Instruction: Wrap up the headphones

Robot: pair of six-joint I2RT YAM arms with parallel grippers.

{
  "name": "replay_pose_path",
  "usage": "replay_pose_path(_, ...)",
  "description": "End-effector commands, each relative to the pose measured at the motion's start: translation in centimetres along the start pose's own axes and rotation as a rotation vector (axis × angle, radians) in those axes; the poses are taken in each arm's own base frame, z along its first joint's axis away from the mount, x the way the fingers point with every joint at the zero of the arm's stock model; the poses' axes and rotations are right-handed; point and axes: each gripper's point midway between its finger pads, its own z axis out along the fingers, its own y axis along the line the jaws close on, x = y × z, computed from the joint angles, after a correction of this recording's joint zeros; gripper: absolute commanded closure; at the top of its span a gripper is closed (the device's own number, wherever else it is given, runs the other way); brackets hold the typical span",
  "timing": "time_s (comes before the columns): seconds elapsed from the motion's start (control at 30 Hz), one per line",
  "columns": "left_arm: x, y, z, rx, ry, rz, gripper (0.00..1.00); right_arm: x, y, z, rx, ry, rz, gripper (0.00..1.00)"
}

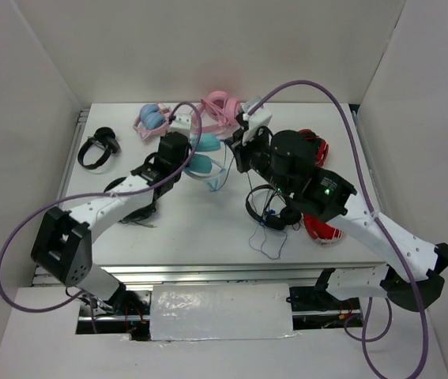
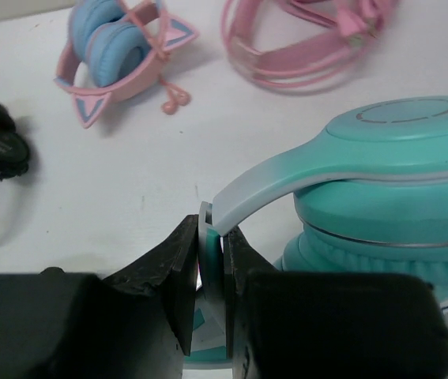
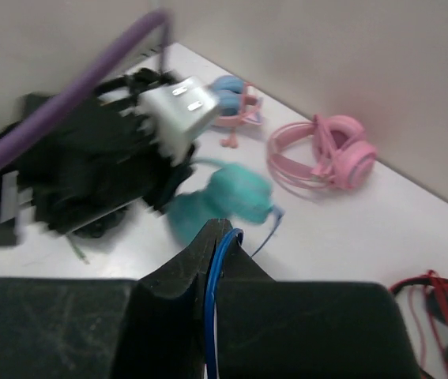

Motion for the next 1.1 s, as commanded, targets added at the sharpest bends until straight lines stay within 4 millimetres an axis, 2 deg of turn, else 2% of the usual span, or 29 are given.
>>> replay_pose_path(0.0,-3.7,-2.1,-3.8,0.161,-0.193,0.013,1.0,-1.3,-3.0,0.6,0.05,0.004,-0.086,1.0)
replay_pose_path(0.03,-2.6,-2.5,-5.4,0.21,-0.2,0.047,1.0,-1.7,-4.4,1.1,0.065,0.002,-0.091,1.0)
replay_pose_path(0.07,-2.0,-3.5,-6.4,0.295,-0.204,0.073,1.0,-1.7,-4.9,1.4,0.068,0.004,-0.102,1.0)
replay_pose_path(0.13,-0.7,-4.1,-8.7,0.379,-0.224,0.103,1.0,-1.7,-6.4,2.3,0.079,0.013,-0.143,1.0)
replay_pose_path(0.17,-0.2,-4.4,-9.5,0.424,-0.228,0.109,1.0,-1.6,-6.4,2.6,0.063,0.019,-0.153,1.0)
replay_pose_path(0.2,0.4,-5.7,-10.7,0.519,-0.226,0.119,1.0,-1.5,-6.5,2.8,0.051,0.024,-0.177,1.0)
replay_pose_path(0.33,2.6,-6.9,-14.3,0.699,-0.228,0.216,1.0,-0.9,-7.8,4.0,0.014,0.019,-0.196,1.0)
replay_pose_path(0.43,2.8,-6.7,-15.3,0.718,-0.238,0.216,1.0,-0.3,-8.5,4.3,-0.011,0.021,-0.163,1.0)
replay_pose_path(0.47,3.0,-6.7,-15.5,0.726,-0.238,0.217,1.0,-0.4,-9.5,4.3,0.005,0.008,-0.155,1.0)
replay_pose_path(0.53,3.1,-6.7,-16.4,0.757,-0.25,0.226,1.0,0.2,-10.1,4.4,-0.005,0.003,-0.134,1.0)
replay_pose_path(0.57,3.1,-6.8,-16.7,0.769,-0.254,0.226,1.0,0.2,-11.4,4.3,0.021,-0.001,-0.125,1.0)
replay_pose_path(0.6,2.9,-6.6,-17.2,0.775,-0.27,0.221,1.0,0.6,-11.9,4.4,0.026,0.003,-0.102,1.0)
replay_pose_path(0.67,2.5,-6.2,-17.5,0.764,-0.29,0.202,1.0,1.4,-12.8,4.6,0.027,0.003,-0.079,1.0)
replay_pose_path(0.7,2.0,-5.8,-17.9,0.754,-0.308,0.184,1.0,1.8,-14.1,4.4,0.046,0.001,-0.063,1.0)
replay_pose_path(0.73,1.5,-5.4,-18.0,0.735,-0.321,0.169,1.0,2.8,-13.6,4.7,-0.002,0.0,-0.037,1.0)
replay_pose_path(0.8,0.3,-4.7,-18.5,0.71,-0.35,0.126,1.0,3.9,-14.3,4.5,-0.011,-0.001,-0.014,1.0)
replay_pose_path(0.83,-0.1,-4.6,-18.7,0.705,-0.344,0.079,1.0,5.3,-13.9,4.8,-0.039,0.003,0.007,1.0)
replay_pose_path(0.97,-1.5,-2.2,-17.5,0.545,-0.307,0.033,1.0,5.7,-14.2,3.7,-0.027,-0.048,0.035,1.0)
replay_pose_path(1.07,-1.4,-2.1,-16.6,0.505,-0.27,0.02,1.0,4.8,-16.3,3.1,0.06,-0.067,0.065,1.0)
